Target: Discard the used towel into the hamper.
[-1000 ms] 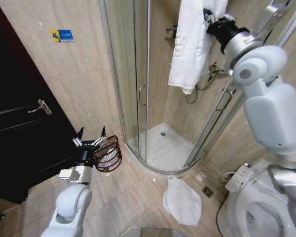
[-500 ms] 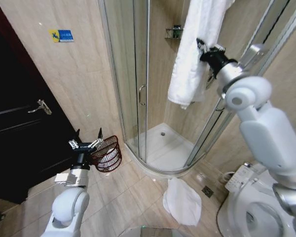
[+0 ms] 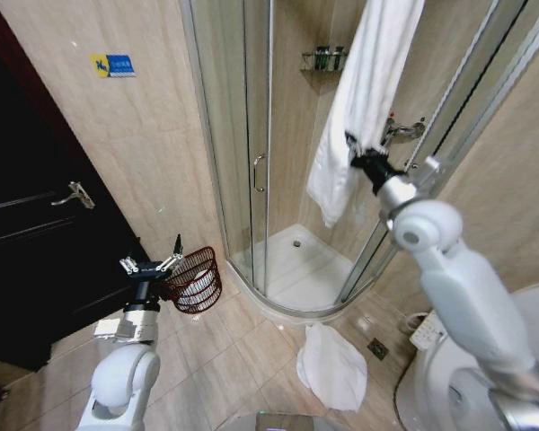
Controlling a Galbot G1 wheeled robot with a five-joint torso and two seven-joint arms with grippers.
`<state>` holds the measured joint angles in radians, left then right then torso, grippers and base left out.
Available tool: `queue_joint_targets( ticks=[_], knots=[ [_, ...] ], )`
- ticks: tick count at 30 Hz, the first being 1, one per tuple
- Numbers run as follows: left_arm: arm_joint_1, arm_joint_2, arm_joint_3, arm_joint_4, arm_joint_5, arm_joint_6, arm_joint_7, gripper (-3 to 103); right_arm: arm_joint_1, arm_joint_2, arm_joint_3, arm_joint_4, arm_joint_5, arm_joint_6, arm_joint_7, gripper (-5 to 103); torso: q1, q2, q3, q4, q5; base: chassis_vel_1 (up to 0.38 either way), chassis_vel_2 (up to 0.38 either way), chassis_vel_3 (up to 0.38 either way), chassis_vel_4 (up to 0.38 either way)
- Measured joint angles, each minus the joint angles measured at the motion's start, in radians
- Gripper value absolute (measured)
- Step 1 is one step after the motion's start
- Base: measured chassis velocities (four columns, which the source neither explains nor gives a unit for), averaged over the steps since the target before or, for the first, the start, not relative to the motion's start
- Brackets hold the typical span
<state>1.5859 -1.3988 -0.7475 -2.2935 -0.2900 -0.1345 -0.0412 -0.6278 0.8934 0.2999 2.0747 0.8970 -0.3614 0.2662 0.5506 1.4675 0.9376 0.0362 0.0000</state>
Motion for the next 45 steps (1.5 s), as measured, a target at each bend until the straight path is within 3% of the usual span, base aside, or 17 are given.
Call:
queue_joint_targets(
  ticks=[14, 17, 21, 28, 45],
  knots=[
    [0.026, -0.009, -0.006, -0.001, 0.0, -0.028, 0.005, 100, -0.357, 0.149, 0.105, 0.091, -0.204, 0.043, -0.098, 5, 0.0, 0.0, 0.0, 0.0002, 0.0, 0.0, 0.0, 0.0, 0.0],
    [0.051, -0.021, -0.009, -0.007, 0.004, -0.041, 0.01, 100, -0.459, 0.216, 0.155, 0.104, -0.329, 0.095, -0.155, 5, 0.0, 0.0, 0.0, 0.0002, 0.0003, 0.0, 0.0, 0.0, 0.0],
    [0.071, -0.023, -0.015, -0.009, 0.006, -0.061, 0.015, 100, -0.567, 0.267, 0.206, 0.144, -0.416, 0.131, -0.211, 5, 0.0, 0.0, 0.0, 0.0, -0.0001, 0.0, 0.0, 0.0, 0.0],
    [0.075, -0.029, -0.011, 0.004, 0.024, -0.075, 0.023, 100, -0.757, 0.376, 0.214, 0.212, -0.512, 0.188, -0.236, 5, 0.0, 0.0, 0.0, -0.0001, 0.0, 0.0, 0.0, 0.0, 0.0],
    [0.064, -0.028, -0.003, 0.021, 0.021, -0.087, 0.025, 100, -0.889, 0.502, 0.199, 0.141, -0.656, 0.325, -0.269, 5, 0.0, 0.0, 0.0, 0.0001, -0.0001, 0.0, 0.0, 0.0, 0.0]
  ],
)
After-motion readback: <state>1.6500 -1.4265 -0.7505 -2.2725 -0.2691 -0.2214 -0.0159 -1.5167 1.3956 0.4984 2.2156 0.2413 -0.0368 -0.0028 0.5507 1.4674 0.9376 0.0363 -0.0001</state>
